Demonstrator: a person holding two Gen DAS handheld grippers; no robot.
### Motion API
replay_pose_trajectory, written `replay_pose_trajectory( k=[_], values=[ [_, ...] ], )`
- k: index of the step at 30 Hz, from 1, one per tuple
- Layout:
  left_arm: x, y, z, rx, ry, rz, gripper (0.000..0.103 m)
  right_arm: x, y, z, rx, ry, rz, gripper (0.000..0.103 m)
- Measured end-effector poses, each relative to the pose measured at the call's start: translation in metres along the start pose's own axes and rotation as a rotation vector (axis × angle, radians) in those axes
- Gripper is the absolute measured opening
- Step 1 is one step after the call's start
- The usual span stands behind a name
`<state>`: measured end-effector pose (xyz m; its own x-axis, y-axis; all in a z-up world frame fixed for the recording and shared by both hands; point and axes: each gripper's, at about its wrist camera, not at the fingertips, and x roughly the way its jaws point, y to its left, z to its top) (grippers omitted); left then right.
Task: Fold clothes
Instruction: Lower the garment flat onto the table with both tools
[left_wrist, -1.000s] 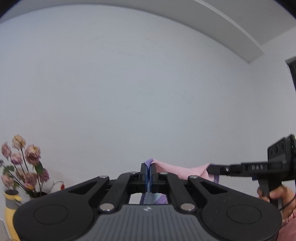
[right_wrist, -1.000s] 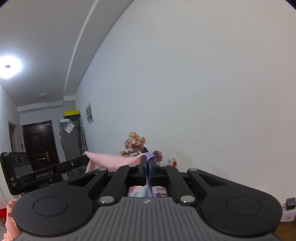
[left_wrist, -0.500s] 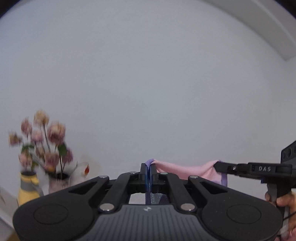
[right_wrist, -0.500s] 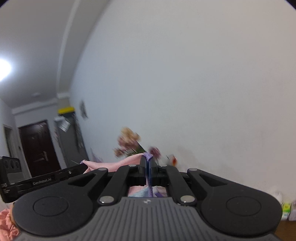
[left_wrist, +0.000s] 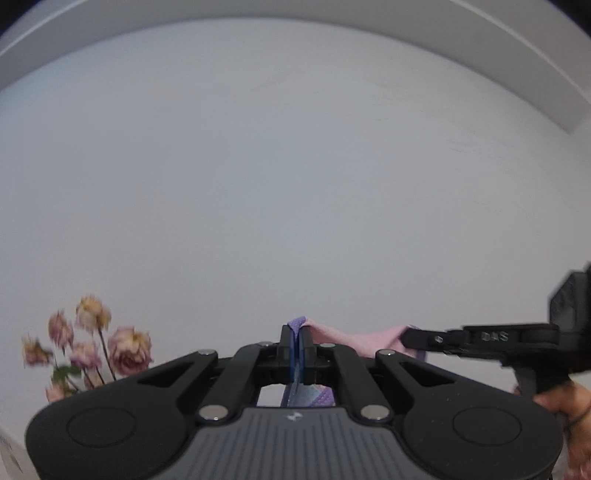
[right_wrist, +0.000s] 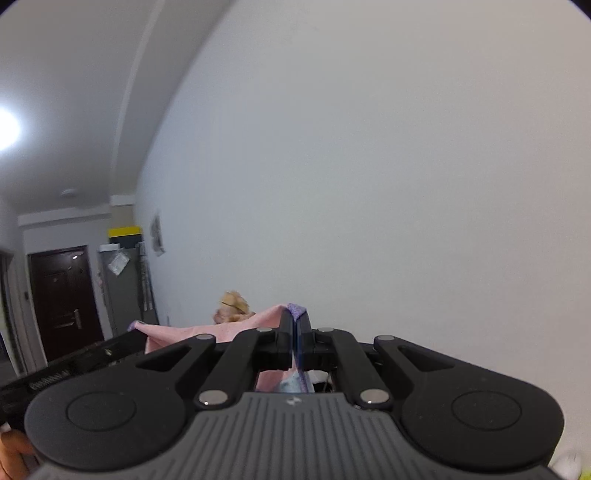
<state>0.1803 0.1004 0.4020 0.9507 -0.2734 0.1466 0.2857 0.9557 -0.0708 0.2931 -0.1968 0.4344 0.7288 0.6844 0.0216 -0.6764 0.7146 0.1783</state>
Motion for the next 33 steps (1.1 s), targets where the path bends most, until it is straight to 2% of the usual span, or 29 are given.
replay_pose_trajectory(
  k=[2, 5, 9, 13, 17, 21, 25, 30, 33],
  values=[
    [-0.021, -0.013, -0.007, 0.058, 0.024, -0.019, 0.001, -0.015, 0.001, -0.010, -0.011, 0.014, 0.033, 0.001],
    [-0.058, -0.034, -0.040, 0.127, 0.124, -0.050, 0.001, -0.040, 0.000, -0.041, -0.054, 0.082, 0.065, 0.002],
    [-0.102, -0.058, -0.128, 0.160, 0.374, -0.115, 0.001, -0.071, -0.004, -0.122, -0.091, 0.282, 0.093, 0.002],
    [-0.143, -0.074, -0.236, 0.028, 0.656, -0.214, 0.001, -0.110, -0.013, -0.241, -0.053, 0.555, 0.117, 0.001],
    [-0.171, -0.086, -0.324, -0.126, 0.861, -0.259, 0.001, -0.170, -0.041, -0.343, 0.069, 0.743, 0.110, 0.001],
    [-0.198, -0.102, -0.358, -0.195, 0.926, -0.270, 0.001, -0.203, -0.052, -0.396, 0.156, 0.850, 0.097, 0.001],
    [-0.200, -0.106, -0.374, -0.212, 0.972, -0.265, 0.001, -0.237, -0.047, -0.426, 0.174, 0.893, 0.097, 0.002],
    [-0.200, -0.110, -0.383, -0.201, 1.014, -0.266, 0.001, -0.256, -0.045, -0.434, 0.184, 0.890, 0.071, 0.002],
    [-0.207, -0.112, -0.386, -0.204, 1.038, -0.273, 0.002, -0.251, -0.046, -0.434, 0.190, 0.894, 0.062, 0.003]
  ],
)
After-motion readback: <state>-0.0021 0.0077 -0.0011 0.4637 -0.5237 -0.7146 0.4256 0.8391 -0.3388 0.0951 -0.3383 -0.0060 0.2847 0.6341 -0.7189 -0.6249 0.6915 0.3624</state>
